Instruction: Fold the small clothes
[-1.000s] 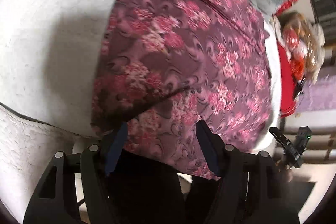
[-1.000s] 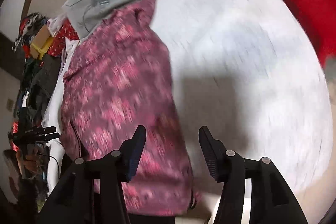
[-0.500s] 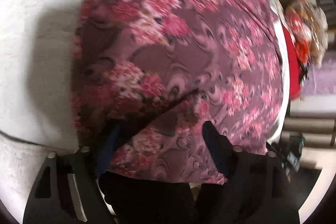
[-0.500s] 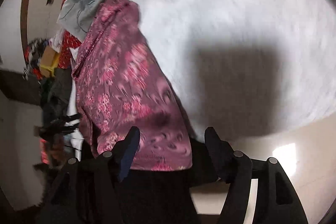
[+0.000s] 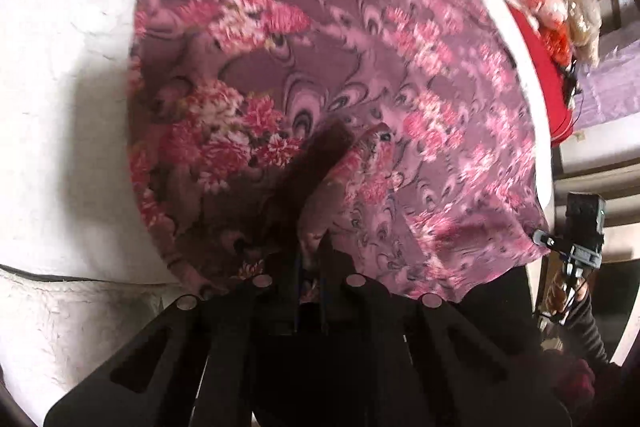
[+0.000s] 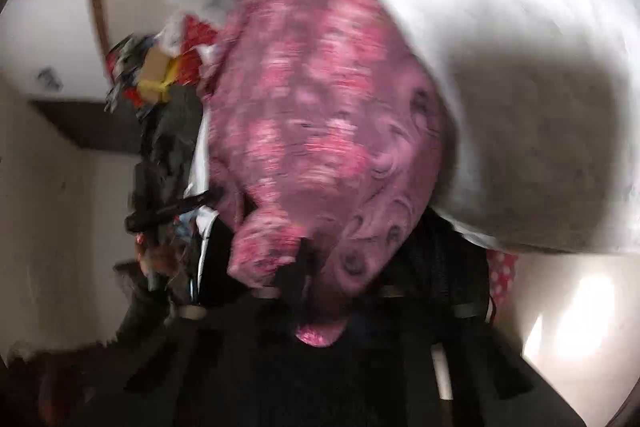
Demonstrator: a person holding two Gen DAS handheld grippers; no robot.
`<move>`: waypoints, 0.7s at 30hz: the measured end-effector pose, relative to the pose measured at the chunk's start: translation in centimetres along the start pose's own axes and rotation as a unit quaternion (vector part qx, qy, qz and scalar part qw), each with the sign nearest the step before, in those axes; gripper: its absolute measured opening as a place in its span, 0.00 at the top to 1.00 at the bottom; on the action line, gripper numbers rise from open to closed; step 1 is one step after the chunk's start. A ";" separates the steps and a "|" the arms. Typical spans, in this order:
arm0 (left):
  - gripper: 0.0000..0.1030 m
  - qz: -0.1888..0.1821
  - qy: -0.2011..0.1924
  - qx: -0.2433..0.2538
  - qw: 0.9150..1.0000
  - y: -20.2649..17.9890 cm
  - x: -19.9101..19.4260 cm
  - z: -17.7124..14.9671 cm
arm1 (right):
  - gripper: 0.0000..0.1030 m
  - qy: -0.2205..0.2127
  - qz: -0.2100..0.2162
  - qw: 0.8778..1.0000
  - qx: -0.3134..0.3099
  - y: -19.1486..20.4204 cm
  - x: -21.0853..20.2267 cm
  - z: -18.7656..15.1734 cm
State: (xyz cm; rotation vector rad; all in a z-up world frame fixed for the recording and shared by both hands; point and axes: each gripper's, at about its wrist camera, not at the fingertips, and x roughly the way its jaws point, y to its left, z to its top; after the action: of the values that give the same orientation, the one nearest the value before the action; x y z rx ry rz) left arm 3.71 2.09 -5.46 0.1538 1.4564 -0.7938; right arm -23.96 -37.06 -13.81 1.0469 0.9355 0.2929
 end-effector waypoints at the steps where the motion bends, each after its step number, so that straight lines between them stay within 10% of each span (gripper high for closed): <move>1: 0.96 -0.007 -0.011 -0.004 1.000 0.0 -0.5 -0.1 | 0.88 -0.005 -0.001 1.000 -0.012 0.8 -0.4 0.0; 21: 0.96 -0.108 -0.201 -0.103 0.968 2.0 -9.6 5.1 | 0.88 -0.140 0.077 0.985 -0.067 11.5 -3.1 11.0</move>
State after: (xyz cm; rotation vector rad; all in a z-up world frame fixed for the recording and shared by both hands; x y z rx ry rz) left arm 9.86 4.48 3.41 -0.3138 1.1686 -0.7891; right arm -14.88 -39.84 -0.71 1.0069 0.5749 0.3222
